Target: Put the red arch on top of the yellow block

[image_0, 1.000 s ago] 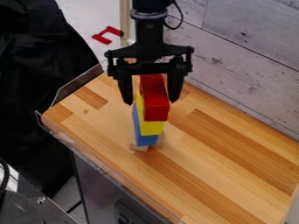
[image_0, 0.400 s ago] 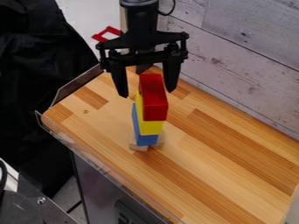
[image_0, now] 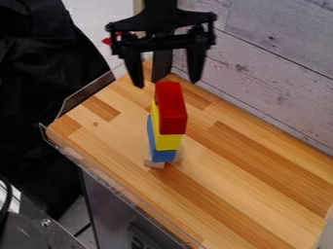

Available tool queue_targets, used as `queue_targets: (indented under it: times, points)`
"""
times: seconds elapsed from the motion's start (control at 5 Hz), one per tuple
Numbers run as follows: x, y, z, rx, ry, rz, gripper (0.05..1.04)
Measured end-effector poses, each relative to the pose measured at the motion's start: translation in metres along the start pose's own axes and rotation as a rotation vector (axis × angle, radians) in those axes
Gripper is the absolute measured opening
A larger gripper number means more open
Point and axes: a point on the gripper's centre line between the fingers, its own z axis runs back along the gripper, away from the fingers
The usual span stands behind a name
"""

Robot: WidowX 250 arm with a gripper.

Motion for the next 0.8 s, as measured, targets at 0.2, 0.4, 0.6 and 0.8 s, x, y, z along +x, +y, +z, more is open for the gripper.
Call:
queue_targets:
  times: [0.2, 0.4, 0.6, 0.8]
  points:
    - [-0.009, -0.022, 0.004, 0.007, -0.020, -0.120, 1.000]
    - [-0.023, -0.048, -0.004, 0.017, 0.002, -0.242, 1.000]
    - [-0.036, -0.076, -0.022, 0.043, 0.054, -0.371, 1.000]
    - [-0.042, -0.085, -0.036, 0.068, 0.081, -0.431, 1.000]
